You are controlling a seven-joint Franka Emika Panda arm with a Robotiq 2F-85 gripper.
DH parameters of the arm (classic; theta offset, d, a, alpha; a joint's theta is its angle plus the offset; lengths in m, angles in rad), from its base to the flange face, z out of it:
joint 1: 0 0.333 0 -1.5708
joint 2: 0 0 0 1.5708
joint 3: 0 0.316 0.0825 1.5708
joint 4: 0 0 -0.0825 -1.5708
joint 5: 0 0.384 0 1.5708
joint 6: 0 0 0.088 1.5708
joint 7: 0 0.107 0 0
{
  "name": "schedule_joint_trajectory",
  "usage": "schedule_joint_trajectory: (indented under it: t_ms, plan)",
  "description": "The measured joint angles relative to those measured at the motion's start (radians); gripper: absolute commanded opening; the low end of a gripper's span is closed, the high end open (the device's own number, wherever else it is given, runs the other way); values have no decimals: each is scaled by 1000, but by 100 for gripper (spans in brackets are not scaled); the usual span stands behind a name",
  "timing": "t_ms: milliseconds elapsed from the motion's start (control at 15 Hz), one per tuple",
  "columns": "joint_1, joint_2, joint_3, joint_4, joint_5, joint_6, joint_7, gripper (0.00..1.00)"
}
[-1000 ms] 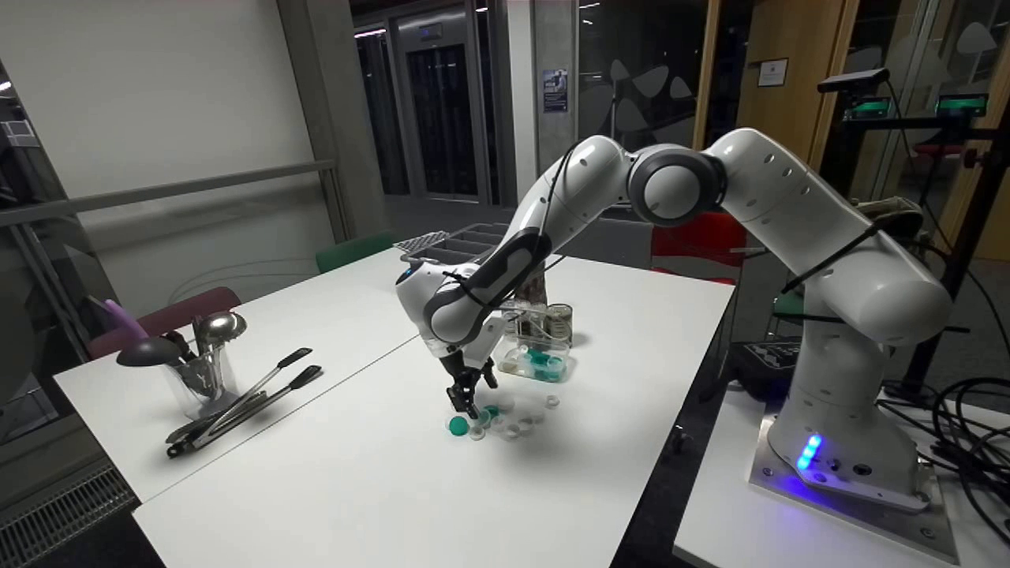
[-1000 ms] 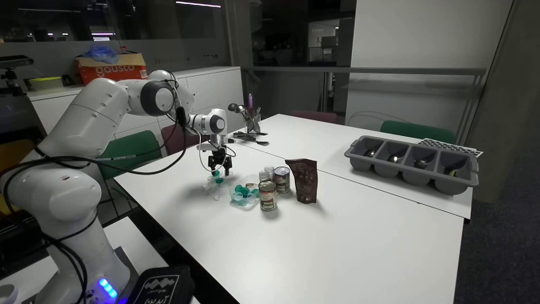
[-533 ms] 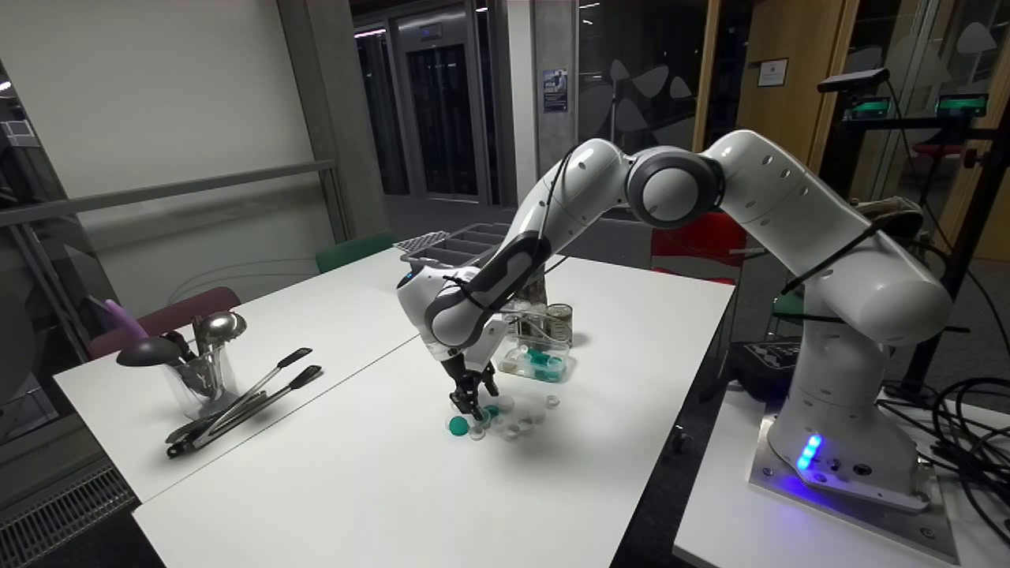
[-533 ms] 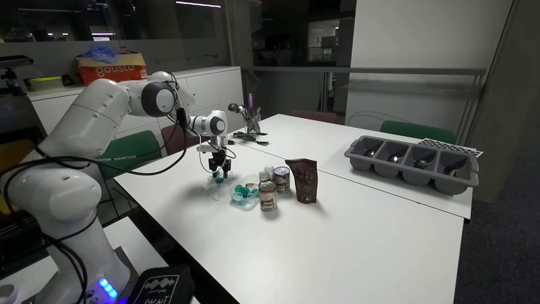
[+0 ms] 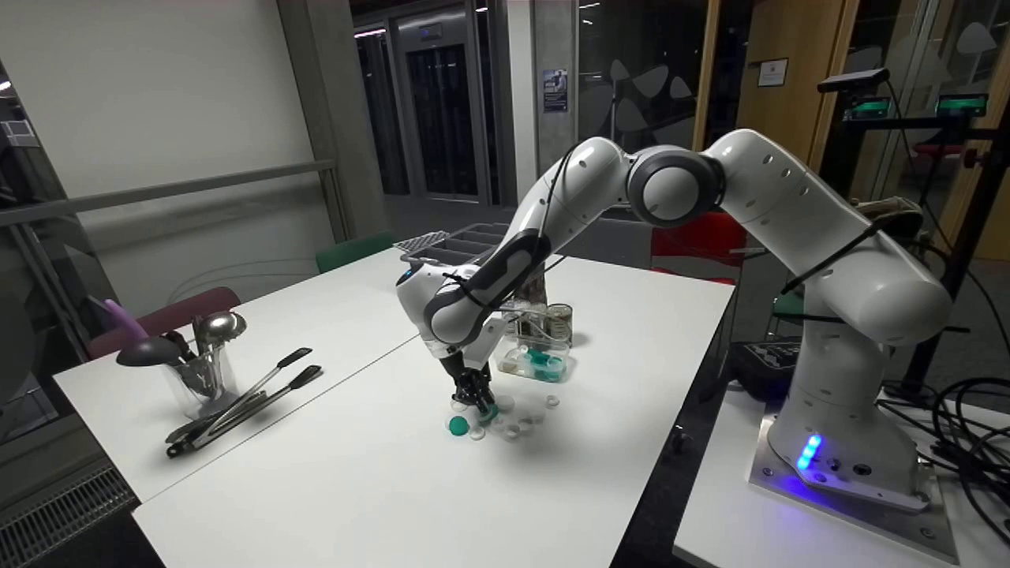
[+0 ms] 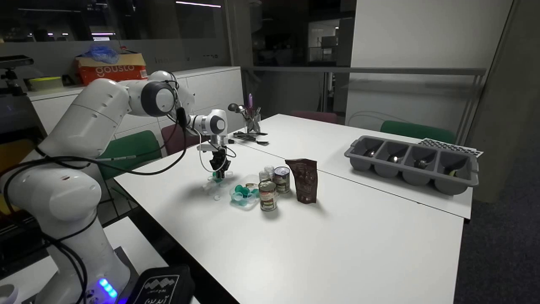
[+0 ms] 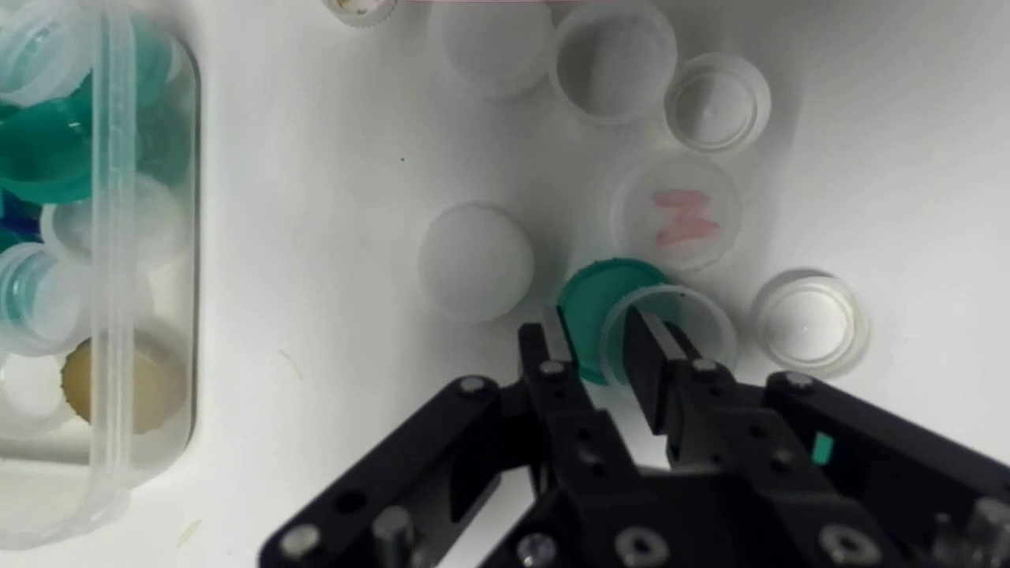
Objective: Put the plastic cap into the lunch box
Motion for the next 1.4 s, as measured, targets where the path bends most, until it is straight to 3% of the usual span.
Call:
schedule_joint_trajectory:
  t_ms: [667,733,867,1400]
  plan:
    - [0,4,0,-1,0,15,0,0]
    - [0,4,0,-2,0,17,0,26]
    - [2,4,0,-2,0,19,0,34]
    - [13,4,0,-2,0,19,0,93]
